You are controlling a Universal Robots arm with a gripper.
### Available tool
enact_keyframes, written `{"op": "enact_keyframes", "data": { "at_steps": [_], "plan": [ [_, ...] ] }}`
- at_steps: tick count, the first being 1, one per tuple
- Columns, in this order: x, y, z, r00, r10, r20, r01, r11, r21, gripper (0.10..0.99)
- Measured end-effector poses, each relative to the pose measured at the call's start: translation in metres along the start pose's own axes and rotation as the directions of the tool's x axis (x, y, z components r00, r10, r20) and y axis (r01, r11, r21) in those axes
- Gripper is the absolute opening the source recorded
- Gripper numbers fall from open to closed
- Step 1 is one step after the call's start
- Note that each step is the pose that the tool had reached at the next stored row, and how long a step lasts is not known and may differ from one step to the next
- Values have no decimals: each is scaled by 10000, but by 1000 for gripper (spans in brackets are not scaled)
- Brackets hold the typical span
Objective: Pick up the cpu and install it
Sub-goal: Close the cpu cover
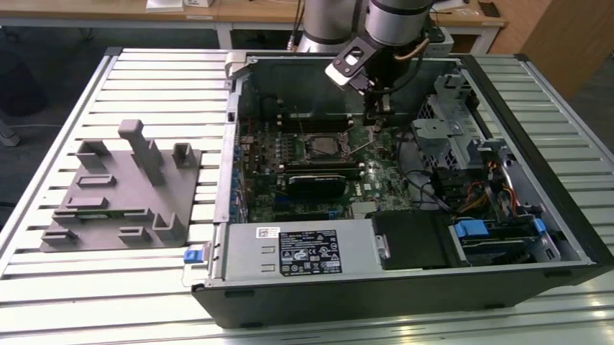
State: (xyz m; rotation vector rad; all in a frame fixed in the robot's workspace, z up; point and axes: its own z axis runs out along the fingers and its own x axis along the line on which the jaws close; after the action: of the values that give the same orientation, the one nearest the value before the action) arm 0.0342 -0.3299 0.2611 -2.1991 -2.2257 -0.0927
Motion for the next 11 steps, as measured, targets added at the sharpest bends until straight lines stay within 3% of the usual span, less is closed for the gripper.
{"op": "enact_keyframes", "data": {
  "at_steps": [11],
  "plan": [
    [0, 104, 45, 10000, 0, -1, 0, 10000, 0, 106]
  ]
}}
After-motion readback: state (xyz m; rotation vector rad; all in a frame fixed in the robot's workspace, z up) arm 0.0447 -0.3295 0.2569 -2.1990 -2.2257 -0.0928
